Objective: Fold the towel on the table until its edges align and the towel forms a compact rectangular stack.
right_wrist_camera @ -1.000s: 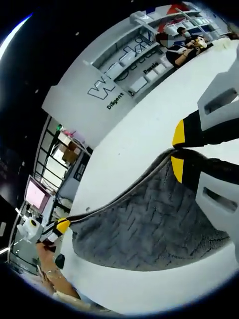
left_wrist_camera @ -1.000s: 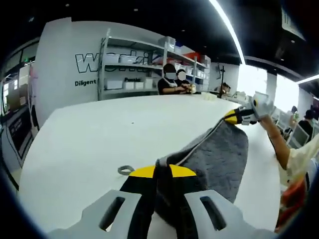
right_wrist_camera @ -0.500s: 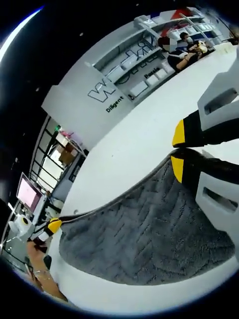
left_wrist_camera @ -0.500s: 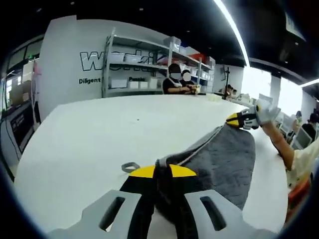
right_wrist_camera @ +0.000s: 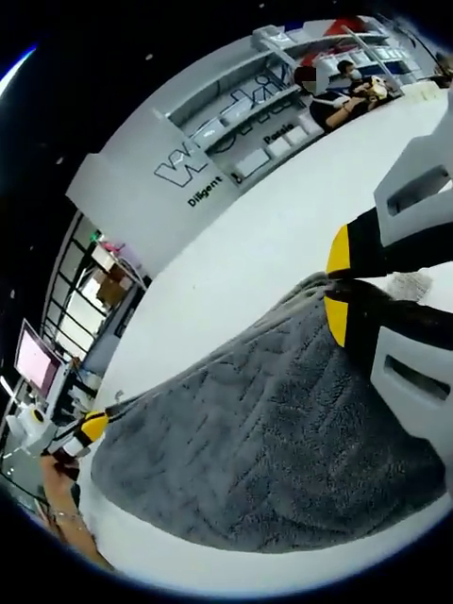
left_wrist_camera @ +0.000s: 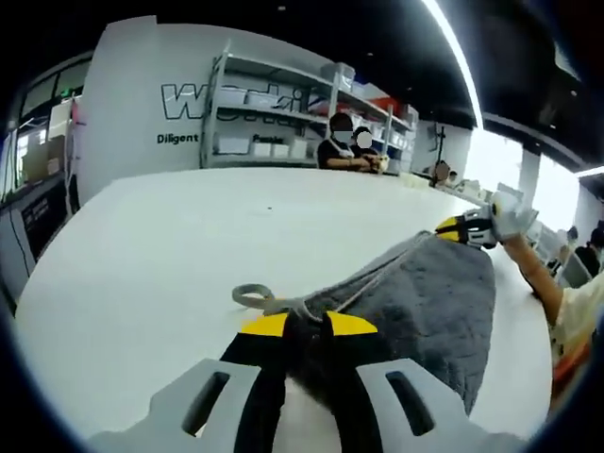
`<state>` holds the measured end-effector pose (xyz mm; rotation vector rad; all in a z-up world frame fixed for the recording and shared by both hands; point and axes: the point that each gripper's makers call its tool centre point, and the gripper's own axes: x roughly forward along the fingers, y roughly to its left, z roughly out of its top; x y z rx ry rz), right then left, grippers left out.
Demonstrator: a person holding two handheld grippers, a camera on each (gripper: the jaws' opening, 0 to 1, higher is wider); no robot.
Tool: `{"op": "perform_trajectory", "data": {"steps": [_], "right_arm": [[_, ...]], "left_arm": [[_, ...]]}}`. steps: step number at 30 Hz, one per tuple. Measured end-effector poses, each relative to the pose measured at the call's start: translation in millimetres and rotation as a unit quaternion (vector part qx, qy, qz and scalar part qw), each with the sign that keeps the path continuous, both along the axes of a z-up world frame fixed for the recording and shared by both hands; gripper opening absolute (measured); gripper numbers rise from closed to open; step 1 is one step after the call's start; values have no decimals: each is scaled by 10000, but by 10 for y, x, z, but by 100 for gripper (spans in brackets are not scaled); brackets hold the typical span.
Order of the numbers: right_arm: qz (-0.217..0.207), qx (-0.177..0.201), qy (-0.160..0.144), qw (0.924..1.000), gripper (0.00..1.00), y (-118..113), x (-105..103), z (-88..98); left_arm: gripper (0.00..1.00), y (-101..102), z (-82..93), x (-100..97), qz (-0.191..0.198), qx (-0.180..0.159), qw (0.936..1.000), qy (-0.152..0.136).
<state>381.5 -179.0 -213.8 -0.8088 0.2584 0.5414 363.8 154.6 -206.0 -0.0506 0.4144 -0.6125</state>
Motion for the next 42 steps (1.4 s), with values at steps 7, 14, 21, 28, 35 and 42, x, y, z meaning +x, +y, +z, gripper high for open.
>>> {"op": "perform_trajectory", "data": {"steps": [7, 14, 21, 28, 35, 42], "right_arm": [[-175, 763, 233, 9967, 16, -82, -7, 62], [-144, 1528, 488, 9869, 19, -89, -42, 129], [-175, 2253, 816, 9707, 21, -121, -68, 148], [-144, 2670, 1281, 9551, 21, -77, -62, 17], [-161, 3610, 1925, 9124, 16, -22, -65, -70], [-1, 3179, 1535, 9356, 7, 3, -63, -31]], "left_arm": [[33, -76, 89, -87, -288, -587, 9979, 26], [38, -60, 108, -77, -321, -510, 9981, -105], [36, -17, 71, -23, -445, -26, 9984, -359], [32, -44, 12, 0, -624, 46, 9976, -305], [25, -65, -25, 17, -684, 12, 9974, -229], [9, -97, -9, -11, -738, -37, 9970, -239]]}}
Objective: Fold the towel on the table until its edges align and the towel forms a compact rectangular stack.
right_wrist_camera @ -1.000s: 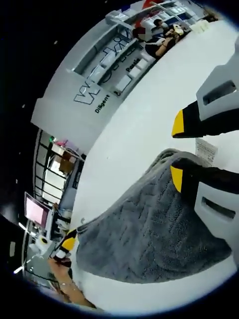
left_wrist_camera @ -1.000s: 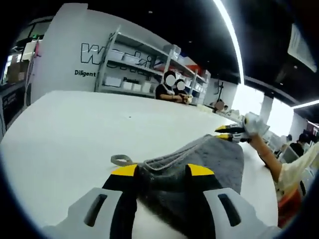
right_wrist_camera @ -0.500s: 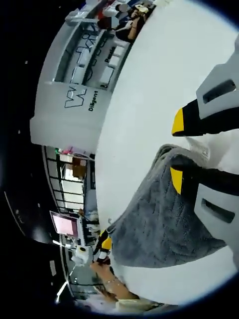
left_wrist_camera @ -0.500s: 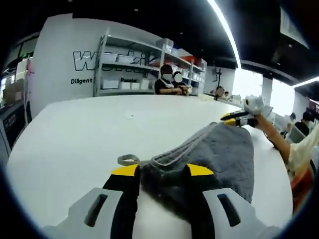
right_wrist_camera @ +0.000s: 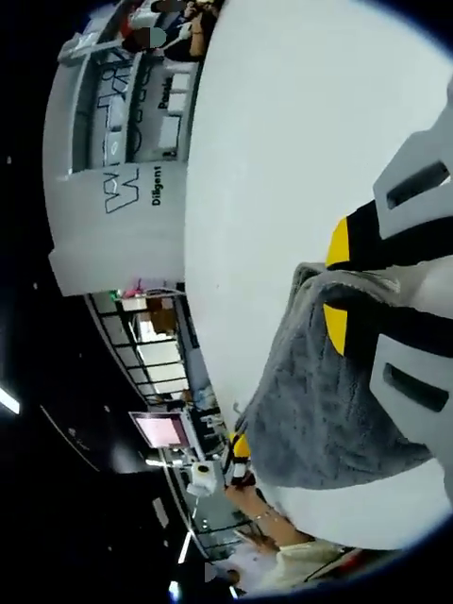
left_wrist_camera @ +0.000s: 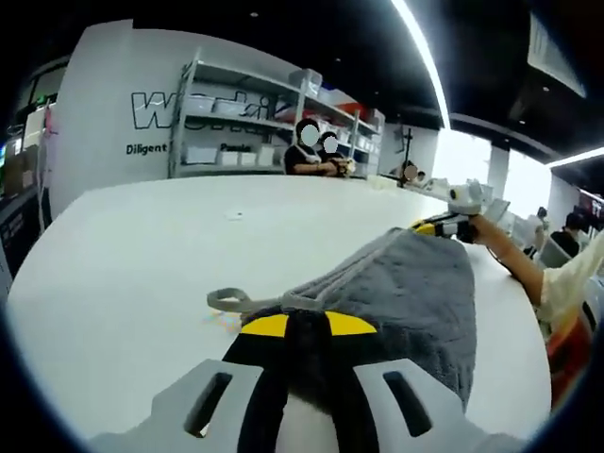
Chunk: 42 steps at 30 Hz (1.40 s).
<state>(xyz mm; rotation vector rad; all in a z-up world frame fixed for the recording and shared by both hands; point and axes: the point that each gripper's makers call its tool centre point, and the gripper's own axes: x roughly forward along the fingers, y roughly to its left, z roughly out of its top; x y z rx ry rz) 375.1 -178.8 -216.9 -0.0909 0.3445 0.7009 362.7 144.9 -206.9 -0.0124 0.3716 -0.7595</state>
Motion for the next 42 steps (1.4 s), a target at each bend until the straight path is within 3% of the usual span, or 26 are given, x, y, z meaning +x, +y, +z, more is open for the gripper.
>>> {"op": "perform_trajectory", "data": {"steps": [6, 13, 19, 25, 31, 37, 39, 42], "right_arm": [[115, -638, -534, 9965, 5, 26, -50, 86], [241, -1215, -837, 9888, 6, 45, -93, 75], [352, -1361, -931, 9857, 13, 53, -59, 83], [795, -1481, -1122, 9794, 16, 118, -50, 126], [1198, -1560, -825, 9770, 16, 141, 7, 34], [1300, -1177, -254, 9842, 17, 147, 77, -35], [1292, -1176, -270, 9843, 20, 120, 134, -14], [1310, -1021, 37, 9861, 21, 110, 158, -46]], "left_arm": [[5, -6, 140, -45, -44, 11, 9993, -361], [5, -45, 318, -124, -236, -130, 9971, -715], [5, -92, 413, -178, -408, -194, 9948, -916], [5, -85, 413, -190, -409, -186, 9947, -922], [5, -84, 409, -194, -420, -157, 9947, -929], [5, -75, 385, -192, -410, -114, 9950, -902], [5, -72, 388, -193, -410, -111, 9950, -906], [5, -70, 382, -197, -404, -100, 9952, -890]]}}
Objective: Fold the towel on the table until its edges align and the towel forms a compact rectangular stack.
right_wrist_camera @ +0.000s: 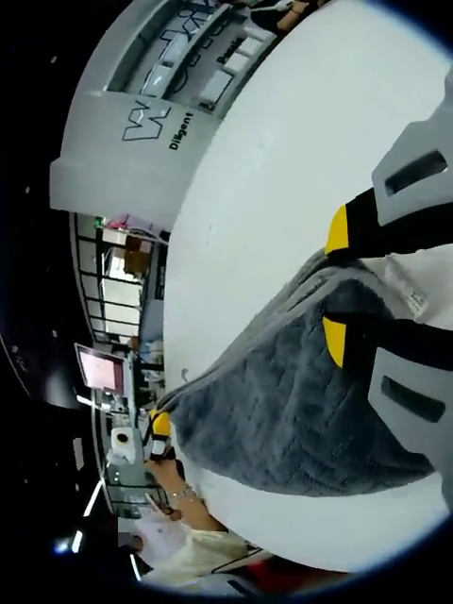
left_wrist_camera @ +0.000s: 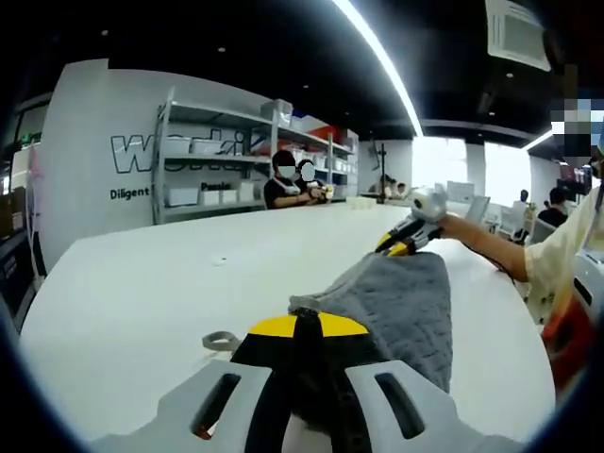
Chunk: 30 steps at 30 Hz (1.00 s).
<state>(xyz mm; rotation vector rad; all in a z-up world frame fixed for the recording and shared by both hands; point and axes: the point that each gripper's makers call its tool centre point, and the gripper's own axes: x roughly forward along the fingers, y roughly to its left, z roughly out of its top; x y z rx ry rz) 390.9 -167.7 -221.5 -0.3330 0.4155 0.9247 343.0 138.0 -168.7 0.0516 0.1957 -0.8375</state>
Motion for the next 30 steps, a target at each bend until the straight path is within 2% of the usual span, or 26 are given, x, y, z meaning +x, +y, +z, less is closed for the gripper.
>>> {"op": "perform_trajectory", "data": {"steps": [3, 5, 8, 11, 14, 17, 22, 30], "right_arm": [[14, 108, 191, 9998, 20, 2, 16, -12], [91, 292, 504, 9983, 17, 36, -33, -37], [80, 343, 542, 9979, 16, 13, 6, -41], [65, 572, 697, 9959, 15, -28, 64, -22], [3, 857, 734, 9936, 8, -37, 76, -5], [-18, 951, 713, 9929, 4, -43, 72, 24], [-15, 847, 498, 9952, 2, -9, 20, 59], [-81, 1004, 215, 9947, 2, -89, 22, 253]], "left_arm": [[5, 7, -9, 2, 9, 17, 10000, 16], [5, 12, -8, 5, 9, 12, 10000, 26], [5, 12, -10, 1, 16, 15, 10000, 29], [5, 8, -16, -5, 19, 14, 10000, 41], [5, 11, -23, -2, 28, 28, 10000, 57], [5, 10, -22, -2, 27, 22, 10000, 63], [5, 9, -25, -3, 35, 45, 10000, 62], [5, 10, 26, -24, 33, -15, 10000, 10]]}}
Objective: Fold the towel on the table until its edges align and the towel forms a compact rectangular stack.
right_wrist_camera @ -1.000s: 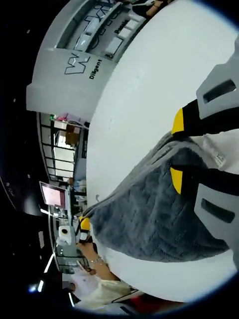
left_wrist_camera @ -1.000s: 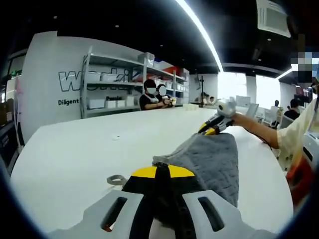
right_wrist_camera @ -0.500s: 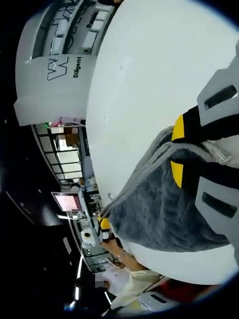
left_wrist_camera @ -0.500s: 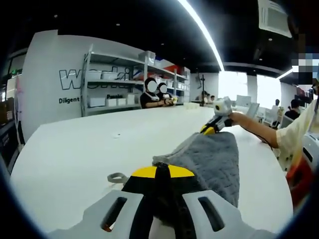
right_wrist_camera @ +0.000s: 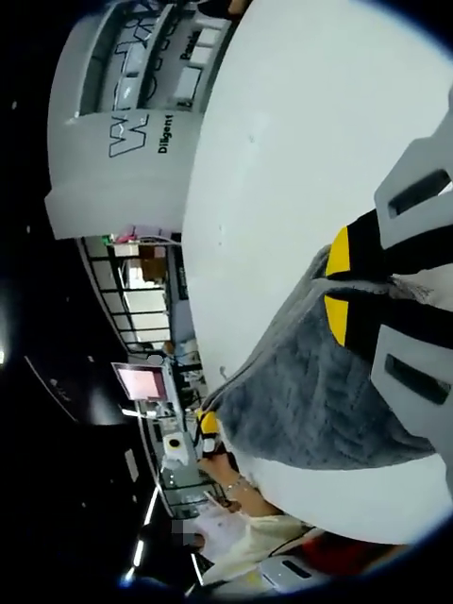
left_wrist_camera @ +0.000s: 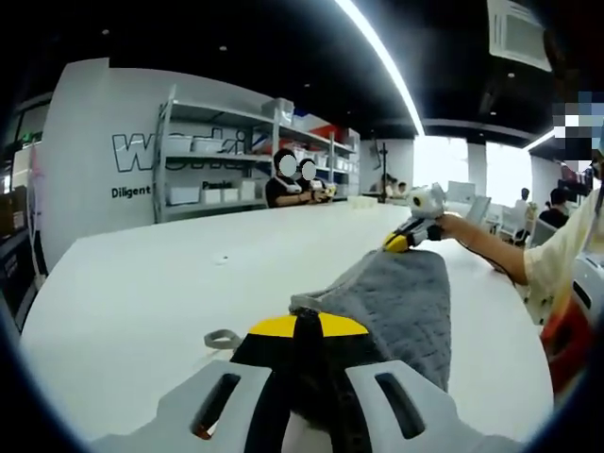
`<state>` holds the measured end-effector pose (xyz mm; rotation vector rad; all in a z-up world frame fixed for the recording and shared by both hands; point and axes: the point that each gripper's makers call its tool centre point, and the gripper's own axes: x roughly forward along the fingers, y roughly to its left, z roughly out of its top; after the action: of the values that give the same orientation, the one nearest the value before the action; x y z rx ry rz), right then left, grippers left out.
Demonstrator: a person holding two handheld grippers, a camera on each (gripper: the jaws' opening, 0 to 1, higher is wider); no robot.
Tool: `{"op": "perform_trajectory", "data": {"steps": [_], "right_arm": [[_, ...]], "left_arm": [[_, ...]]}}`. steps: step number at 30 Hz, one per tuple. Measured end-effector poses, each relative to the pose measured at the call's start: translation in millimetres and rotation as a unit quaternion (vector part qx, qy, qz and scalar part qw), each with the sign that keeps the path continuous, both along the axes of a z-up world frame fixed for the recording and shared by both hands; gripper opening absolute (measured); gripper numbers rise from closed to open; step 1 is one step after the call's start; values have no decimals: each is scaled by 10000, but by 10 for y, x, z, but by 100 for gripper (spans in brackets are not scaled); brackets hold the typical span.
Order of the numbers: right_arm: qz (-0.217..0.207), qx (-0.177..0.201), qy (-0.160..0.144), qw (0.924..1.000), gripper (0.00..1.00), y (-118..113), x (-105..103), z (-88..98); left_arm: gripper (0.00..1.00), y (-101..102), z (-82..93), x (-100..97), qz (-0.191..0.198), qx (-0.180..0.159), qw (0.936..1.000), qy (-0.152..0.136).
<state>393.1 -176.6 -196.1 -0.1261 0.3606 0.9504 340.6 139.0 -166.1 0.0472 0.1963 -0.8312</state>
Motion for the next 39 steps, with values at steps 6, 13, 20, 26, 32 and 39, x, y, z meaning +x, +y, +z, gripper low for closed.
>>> {"op": "perform_trajectory", "data": {"steps": [6, 13, 20, 26, 32, 39], "right_arm": [[-66, 130, -267, 9995, 2, 27, -61, 147], [-170, 310, -699, 9969, 2, 78, -135, 350], [-336, 452, -946, 9939, 2, 86, -119, 468], [-327, 489, -1010, 9931, 2, 151, -173, 465], [-292, -107, -756, 9967, 2, 180, -146, 114], [-161, -874, -690, 9936, 3, 275, -179, -230]], "left_arm": [[5, 39, 48, 12, 50, -117, 9999, -24], [5, 69, 128, 15, 105, -300, 9994, -109], [5, 95, 205, 43, 179, -433, 9986, -248], [5, 122, 246, 70, 240, -431, 9981, -366], [5, 141, 8, 150, 387, -357, 9985, 127], [5, 180, -203, 200, 559, -252, 9967, 534]]}}
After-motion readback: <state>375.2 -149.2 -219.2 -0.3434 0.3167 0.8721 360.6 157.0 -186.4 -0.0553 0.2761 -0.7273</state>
